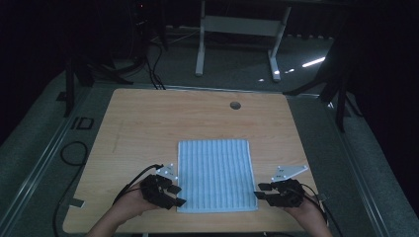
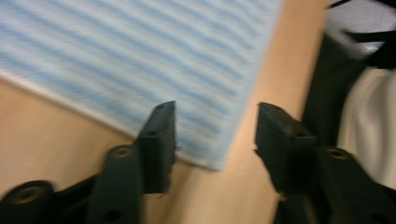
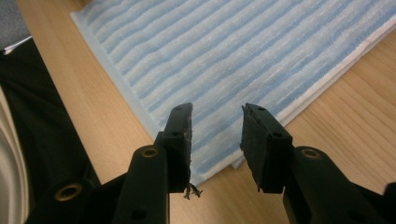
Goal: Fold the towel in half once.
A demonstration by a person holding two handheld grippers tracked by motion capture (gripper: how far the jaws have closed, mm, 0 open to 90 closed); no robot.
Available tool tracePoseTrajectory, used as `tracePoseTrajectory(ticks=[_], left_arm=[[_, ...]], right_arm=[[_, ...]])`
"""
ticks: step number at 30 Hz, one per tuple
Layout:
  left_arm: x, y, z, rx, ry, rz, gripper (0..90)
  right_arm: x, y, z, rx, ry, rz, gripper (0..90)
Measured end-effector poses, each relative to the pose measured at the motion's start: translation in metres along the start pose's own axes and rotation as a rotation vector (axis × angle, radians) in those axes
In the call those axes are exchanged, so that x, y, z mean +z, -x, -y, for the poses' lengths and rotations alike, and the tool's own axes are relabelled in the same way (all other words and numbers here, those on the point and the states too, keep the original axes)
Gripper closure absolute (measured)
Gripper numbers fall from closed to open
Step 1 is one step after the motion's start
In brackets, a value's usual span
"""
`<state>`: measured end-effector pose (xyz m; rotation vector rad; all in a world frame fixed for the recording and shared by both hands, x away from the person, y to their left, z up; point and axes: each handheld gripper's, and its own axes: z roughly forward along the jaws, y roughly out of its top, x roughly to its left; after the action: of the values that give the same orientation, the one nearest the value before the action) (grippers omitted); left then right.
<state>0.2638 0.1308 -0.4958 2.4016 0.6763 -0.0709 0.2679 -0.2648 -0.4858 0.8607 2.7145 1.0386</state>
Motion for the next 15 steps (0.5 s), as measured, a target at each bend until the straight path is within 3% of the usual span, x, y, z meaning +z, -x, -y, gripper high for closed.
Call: tracePoseTrajectory(ticks=[1,4,5,10,13,15], left_arm=[[0.002,-0.003,-0.001,0.003,-0.011,-0.047,45.7],[0.006,-0.007,-0.002,0.003,-0.019,-0.053,43.7],[0.009,-0.012,-0.002,-0.004,-0.022,-0.078,42.4],[0.013,-0.026,-0.002,-0.031,-0.016,-0.101,41.4],[0.016,-0.033,-0.003,-0.042,-0.010,-0.087,39.2],[0.018,-0.038,-0.004,-0.051,-0.011,-0.103,39.2]], right_arm=[[0.002,0.002,-0.001,0.000,-0.003,0.003,61.1],[0.007,0.006,-0.003,0.002,-0.016,0.008,61.0],[0.013,0.012,-0.005,0.001,-0.022,0.016,58.6],[0.025,0.025,-0.014,-0.025,-0.042,0.057,55.6],[0.028,0.031,-0.020,-0.020,-0.042,0.060,55.5],[0.031,0.036,-0.023,-0.016,-0.043,0.068,55.6]])
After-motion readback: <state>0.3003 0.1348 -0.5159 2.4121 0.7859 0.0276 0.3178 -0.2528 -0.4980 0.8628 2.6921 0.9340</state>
